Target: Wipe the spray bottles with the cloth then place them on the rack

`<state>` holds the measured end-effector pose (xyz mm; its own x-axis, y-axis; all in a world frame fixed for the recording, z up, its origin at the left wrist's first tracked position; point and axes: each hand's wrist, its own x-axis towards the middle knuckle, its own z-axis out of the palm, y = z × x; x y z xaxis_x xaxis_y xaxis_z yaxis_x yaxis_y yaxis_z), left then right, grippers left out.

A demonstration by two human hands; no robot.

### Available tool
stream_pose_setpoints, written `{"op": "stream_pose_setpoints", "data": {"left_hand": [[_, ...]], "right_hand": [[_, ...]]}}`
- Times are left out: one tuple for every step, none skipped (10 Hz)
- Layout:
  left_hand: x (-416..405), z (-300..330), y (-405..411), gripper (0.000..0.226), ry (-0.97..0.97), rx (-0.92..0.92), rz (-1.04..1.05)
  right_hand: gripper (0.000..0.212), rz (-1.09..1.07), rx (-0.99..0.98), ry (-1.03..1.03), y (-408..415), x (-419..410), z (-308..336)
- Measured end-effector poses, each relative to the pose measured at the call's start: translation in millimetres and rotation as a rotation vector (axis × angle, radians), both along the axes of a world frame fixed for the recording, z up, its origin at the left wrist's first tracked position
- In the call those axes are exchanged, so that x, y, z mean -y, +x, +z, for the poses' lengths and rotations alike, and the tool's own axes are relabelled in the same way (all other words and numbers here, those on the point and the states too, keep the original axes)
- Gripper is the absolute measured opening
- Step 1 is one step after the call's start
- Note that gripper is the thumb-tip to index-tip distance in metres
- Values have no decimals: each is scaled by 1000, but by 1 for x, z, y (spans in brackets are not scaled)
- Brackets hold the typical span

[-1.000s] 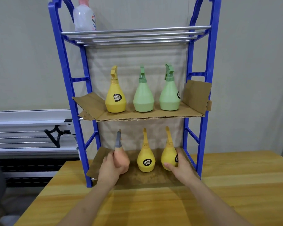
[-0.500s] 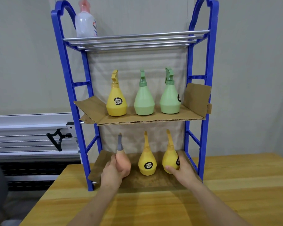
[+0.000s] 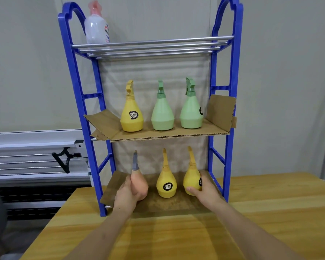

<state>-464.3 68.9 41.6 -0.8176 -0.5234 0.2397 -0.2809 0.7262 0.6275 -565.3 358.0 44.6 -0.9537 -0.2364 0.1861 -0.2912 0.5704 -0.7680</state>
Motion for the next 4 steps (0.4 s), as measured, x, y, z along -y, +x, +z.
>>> {"op": "stream_pose_setpoints", "data": {"left_hand": [[1, 2, 8, 91, 22, 1, -19], [1, 6, 21, 87, 22, -35, -5], [0, 7, 35, 79, 11, -20, -31], [0, 3, 52, 74, -25, 58, -79]], "right_hand": [[82, -10, 37, 7, 3, -2, 3], [88, -54, 49, 65, 13, -5, 5], [82, -81, -3, 93, 22, -8, 2], [76, -57, -34, 109, 32, -10, 4]]}}
